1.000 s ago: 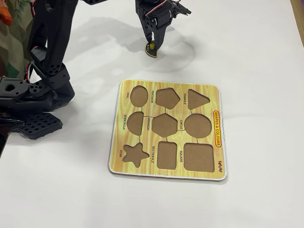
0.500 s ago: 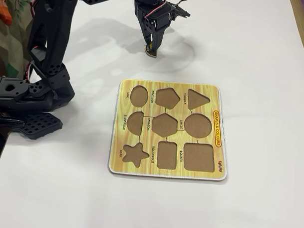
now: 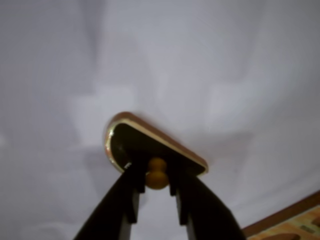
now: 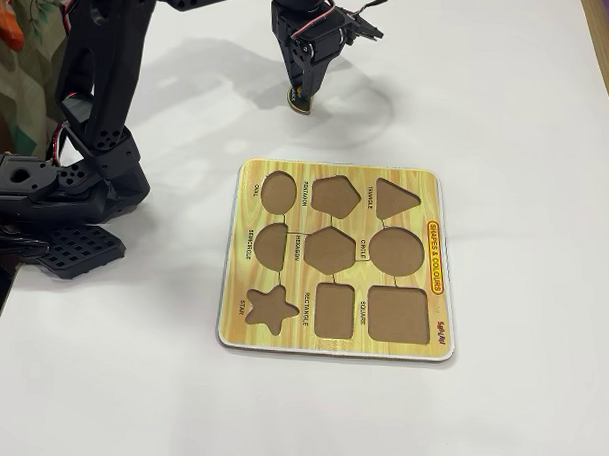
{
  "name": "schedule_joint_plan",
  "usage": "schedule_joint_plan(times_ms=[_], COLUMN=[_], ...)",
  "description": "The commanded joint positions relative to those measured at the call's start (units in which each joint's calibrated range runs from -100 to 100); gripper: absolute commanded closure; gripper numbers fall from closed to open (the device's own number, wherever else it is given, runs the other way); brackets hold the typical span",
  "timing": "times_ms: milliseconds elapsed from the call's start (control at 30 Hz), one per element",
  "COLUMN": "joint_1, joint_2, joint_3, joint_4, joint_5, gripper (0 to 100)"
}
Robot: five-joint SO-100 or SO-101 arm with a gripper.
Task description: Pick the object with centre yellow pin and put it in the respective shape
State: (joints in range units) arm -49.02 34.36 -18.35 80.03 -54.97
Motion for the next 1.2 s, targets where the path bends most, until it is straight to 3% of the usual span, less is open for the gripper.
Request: schedule_joint_plan(times_ms=[0, 567, 700, 933, 1167], joint_1=[0.4, 4.0, 7.5, 14.7, 20.5], joint_2=[-3.2, -8.6, -12.8, -21.8, -33.9], joint_3=[-0.1, 1.0, 5.2, 13.4, 27.0], joint_4=[0.2, 0.2, 0.2, 0.2, 0.2], joint_5=[0.4, 0.5, 0.7, 7.2, 7.6], gripper=[99, 99, 99, 99, 99])
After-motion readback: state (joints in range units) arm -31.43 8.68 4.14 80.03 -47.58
